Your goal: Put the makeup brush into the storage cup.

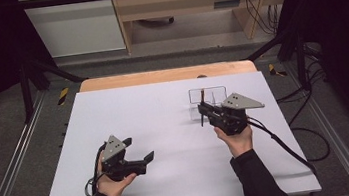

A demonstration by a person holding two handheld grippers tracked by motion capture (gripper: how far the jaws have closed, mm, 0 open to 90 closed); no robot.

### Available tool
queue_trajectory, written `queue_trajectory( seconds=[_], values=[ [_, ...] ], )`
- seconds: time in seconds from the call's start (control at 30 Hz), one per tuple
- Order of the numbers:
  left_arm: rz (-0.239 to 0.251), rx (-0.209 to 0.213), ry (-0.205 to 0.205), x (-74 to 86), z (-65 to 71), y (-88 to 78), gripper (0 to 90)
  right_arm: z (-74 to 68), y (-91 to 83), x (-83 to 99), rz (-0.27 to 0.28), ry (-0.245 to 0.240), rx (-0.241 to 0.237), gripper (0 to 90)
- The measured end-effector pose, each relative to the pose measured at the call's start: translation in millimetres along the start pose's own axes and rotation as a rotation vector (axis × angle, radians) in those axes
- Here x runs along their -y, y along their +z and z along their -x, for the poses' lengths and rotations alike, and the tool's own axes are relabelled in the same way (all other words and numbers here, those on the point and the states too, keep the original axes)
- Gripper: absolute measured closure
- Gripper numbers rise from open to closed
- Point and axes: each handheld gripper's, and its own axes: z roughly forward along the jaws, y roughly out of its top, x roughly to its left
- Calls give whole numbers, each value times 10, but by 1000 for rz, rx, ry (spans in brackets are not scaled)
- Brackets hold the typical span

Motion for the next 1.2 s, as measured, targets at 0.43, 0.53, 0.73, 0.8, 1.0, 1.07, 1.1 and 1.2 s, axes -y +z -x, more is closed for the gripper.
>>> queue_trajectory(
  seconds=[0.43, 0.53, 0.73, 0.8, 1.0, 1.07, 1.1, 1.2],
  values=[
    [-7, -8, -4, 11, -52, -15, 66, 132, 136, -244, 20, 10, 47, 829],
    [-9, -6, -2, 11, -51, -12, 65, 160, 163, -292, 22, 13, 52, 829],
    [-22, -9, 2, 16, -61, -4, 65, 204, 229, -381, 35, 20, 69, 830],
    [-24, -7, 2, 17, -50, 3, 64, 212, 257, -410, 36, 18, 75, 830],
    [-32, -5, 10, 20, -34, 12, 63, 264, 358, -476, 40, 23, 95, 830],
    [-30, -3, 11, 18, -39, 6, 64, 286, 389, -489, 38, 26, 101, 830],
    [-29, -2, 9, 17, -42, 4, 64, 299, 407, -495, 36, 27, 106, 830],
    [-30, -2, 9, 17, -42, 4, 63, 331, 441, -503, 37, 36, 112, 830]
  ],
)
